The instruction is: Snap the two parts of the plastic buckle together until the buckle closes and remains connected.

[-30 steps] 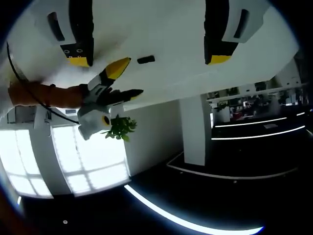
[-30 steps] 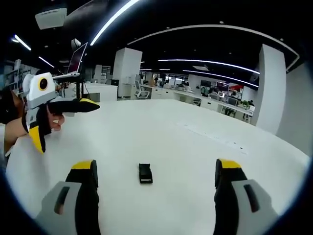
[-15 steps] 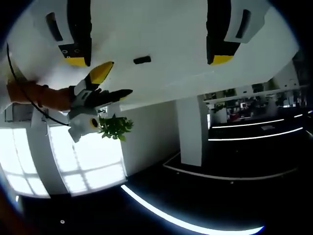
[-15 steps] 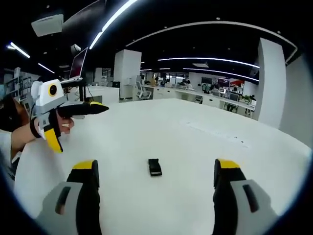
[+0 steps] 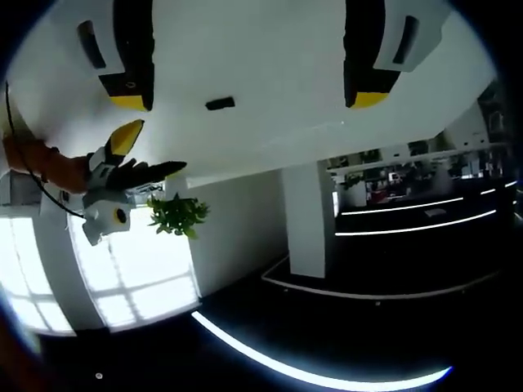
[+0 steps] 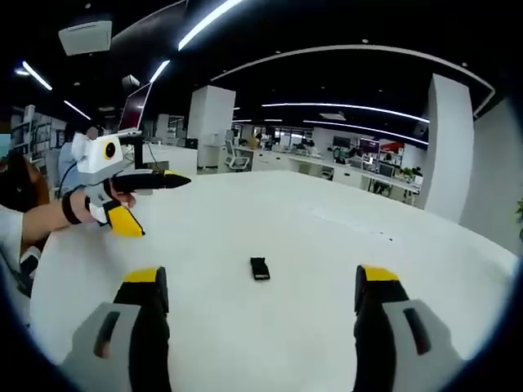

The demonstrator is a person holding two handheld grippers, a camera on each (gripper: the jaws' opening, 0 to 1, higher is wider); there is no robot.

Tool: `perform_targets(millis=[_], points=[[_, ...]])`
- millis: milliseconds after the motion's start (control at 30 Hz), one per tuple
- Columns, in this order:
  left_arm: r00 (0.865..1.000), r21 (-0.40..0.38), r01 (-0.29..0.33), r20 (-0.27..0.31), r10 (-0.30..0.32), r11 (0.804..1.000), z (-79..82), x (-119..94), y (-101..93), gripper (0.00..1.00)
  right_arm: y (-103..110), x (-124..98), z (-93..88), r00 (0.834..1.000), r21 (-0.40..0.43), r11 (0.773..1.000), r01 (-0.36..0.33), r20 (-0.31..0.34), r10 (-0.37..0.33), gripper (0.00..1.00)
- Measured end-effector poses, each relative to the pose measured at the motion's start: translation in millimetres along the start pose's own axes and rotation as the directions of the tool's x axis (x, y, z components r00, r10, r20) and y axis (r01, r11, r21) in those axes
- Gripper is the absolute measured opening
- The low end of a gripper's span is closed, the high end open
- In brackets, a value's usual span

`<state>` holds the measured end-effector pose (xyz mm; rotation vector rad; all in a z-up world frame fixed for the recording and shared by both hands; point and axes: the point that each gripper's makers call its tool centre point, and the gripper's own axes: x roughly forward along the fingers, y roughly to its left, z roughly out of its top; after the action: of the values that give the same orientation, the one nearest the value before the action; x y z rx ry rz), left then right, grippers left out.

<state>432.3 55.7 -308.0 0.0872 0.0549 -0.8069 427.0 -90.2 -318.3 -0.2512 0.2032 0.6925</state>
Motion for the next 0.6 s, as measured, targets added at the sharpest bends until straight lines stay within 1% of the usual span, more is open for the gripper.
perform_targets(millis=[67, 167, 233, 267, 333, 467, 533, 600], points=[[1.000, -0.001, 0.003, 0.000, -0.003, 1.000, -0.1, 0.5, -0.5, 0.98, -6.5, -6.0, -2.5, 1.000, 0.012, 1.000, 0.003, 0.005, -0.003, 0.95], [1.000, 0.011, 0.002, -0.003, -0.002, 1.000, -1.1, 0.6, -1.3, 0.98, -6.6, -13.2, -1.1, 1.000, 0.025, 1.000, 0.005, 0.014, -0.005, 0.94], [1.000, 0.010, 0.001, 0.000, -0.001, 1.000, -0.1, 0.1, -1.7, 0.98, -8.2, -20.4, 7.1, 0.998, 0.068, 0.998, 0.016, 0.058, -0.020, 0.94], [1.000, 0.007, 0.006, 0.002, -0.006, 1.000, 0.2, -0.1, -2.2, 0.98, -8.4, -24.6, 10.5, 0.997, 0.075, 0.997, 0.019, 0.077, -0.025, 0.94], [1.000, 0.006, 0.013, 0.002, -0.013, 1.000, -0.2, -0.1, -3.4, 0.98, -7.6, -33.0, 10.9, 0.996, 0.076, 0.997, 0.023, 0.085, -0.030, 0.93], [1.000, 0.018, 0.008, -0.006, -0.008, 1.000, -2.4, 0.1, -4.2, 0.98, -9.0, -42.6, 4.4, 0.995, 0.097, 0.995, 0.030, 0.094, -0.039, 0.92], [1.000, 0.014, 0.007, -0.007, -0.007, 1.000, -3.0, -0.1, -3.8, 0.98, -12.8, -46.0, -4.0, 0.996, 0.111, 0.993, 0.048, 0.074, -0.057, 0.92], [1.000, 0.016, 0.009, -0.008, -0.008, 1.000, -3.4, -0.4, -4.1, 0.98, -13.1, -48.8, -9.4, 0.996, 0.113, 0.992, 0.050, 0.070, -0.058, 0.91]])
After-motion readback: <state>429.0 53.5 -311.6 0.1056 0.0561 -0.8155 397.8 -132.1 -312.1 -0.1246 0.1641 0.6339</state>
